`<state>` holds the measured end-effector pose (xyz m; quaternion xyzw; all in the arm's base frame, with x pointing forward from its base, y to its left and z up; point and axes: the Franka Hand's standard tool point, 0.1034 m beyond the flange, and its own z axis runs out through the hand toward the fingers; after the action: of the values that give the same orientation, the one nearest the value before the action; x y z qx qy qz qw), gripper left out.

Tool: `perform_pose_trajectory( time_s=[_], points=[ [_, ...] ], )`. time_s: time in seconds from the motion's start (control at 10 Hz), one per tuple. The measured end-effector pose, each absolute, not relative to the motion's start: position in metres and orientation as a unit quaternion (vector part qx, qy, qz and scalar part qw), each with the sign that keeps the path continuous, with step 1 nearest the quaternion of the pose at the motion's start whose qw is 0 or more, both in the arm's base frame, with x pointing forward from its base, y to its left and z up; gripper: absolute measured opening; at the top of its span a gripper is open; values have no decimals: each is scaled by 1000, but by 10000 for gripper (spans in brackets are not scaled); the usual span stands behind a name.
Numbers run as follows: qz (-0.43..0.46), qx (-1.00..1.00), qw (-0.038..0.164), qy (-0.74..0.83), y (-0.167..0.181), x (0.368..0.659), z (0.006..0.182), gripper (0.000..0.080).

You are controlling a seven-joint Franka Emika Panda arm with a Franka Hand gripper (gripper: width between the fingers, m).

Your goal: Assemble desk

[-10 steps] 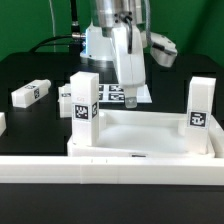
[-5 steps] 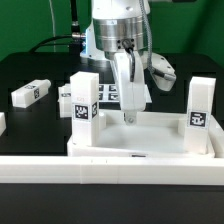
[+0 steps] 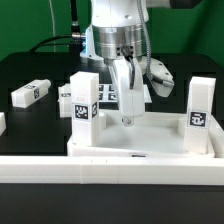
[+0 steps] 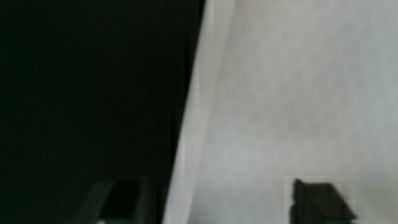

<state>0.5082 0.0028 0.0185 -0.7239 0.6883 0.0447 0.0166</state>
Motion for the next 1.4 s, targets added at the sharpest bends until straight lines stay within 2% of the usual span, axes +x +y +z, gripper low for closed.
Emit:
perform_pose_trajectory(
  time_s=[0.1,0.2,0.3,0.4,1.1,1.4],
  points=[
    [47,-724,14,688,3,506,16,238],
    [47,-725,14,688,4,507,16,103],
    [44,-723,15,689,1,508,16,103],
    [44,-723,14,689,0,507,16,70],
    [45,-724,14,688,-1,507,16,70],
    [65,-781,10,621,-22,497,21,71]
  ],
)
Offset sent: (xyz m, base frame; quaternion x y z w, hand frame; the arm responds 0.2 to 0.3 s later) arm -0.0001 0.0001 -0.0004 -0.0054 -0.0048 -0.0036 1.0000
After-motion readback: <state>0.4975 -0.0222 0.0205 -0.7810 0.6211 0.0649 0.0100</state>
